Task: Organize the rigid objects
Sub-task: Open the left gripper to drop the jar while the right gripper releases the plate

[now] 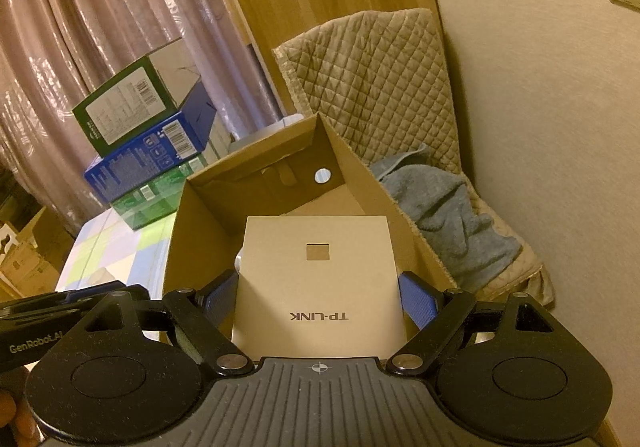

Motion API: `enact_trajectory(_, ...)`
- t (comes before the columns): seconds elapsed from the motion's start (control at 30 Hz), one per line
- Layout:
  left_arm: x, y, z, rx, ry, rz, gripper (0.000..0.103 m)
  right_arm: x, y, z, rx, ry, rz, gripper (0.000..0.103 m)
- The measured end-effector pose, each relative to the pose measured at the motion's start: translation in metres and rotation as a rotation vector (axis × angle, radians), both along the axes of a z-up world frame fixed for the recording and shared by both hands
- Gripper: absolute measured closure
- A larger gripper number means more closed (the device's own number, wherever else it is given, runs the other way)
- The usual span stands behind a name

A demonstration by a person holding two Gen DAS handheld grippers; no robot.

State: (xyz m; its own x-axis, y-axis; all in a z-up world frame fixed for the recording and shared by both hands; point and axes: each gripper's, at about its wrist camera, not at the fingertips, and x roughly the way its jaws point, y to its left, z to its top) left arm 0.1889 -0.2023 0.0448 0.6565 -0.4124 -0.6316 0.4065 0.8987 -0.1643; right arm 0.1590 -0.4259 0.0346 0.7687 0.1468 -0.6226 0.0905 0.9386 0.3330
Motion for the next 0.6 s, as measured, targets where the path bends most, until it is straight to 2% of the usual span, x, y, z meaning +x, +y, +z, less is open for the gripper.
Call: enact_trajectory(0.6, -0.007, 0.012, -0.006, -0.011, 0.012, 0.027, 0.071, 0.002, 0.008, -0.004, -0.018, 0.018, 0.007, 0.02)
